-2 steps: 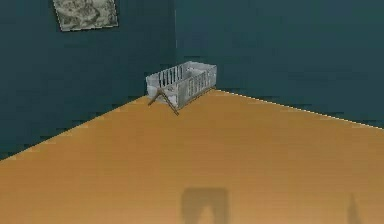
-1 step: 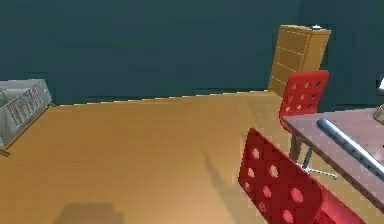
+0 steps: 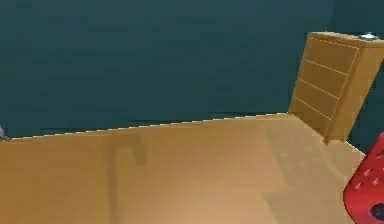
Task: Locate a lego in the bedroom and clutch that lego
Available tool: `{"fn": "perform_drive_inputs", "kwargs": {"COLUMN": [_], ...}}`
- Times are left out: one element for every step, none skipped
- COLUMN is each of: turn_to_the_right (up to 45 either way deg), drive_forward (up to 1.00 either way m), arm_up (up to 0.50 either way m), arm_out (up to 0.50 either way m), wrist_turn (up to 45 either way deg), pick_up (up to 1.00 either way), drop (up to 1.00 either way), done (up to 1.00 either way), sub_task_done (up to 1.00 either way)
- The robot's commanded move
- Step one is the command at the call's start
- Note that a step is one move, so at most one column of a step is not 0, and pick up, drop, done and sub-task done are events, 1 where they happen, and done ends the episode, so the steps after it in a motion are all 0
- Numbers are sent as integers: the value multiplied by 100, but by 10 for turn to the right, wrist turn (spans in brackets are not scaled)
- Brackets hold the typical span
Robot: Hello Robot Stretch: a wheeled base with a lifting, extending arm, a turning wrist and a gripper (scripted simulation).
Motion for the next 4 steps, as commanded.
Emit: {"fn": "perform_drive_inputs", "kwargs": {"turn_to_the_right": [390, 0, 0, 0], "drive_forward": [0, 40, 0, 0], "arm_up": [0, 0, 50, 6], "arm_out": [0, 0, 0, 0], "wrist_turn": [0, 0, 0, 0], "pick_up": [0, 0, 0, 0], "drop": [0, 0, 0, 0], "done": [0, 0, 0, 0], "sub_task_done": [0, 0, 0, 0]}}
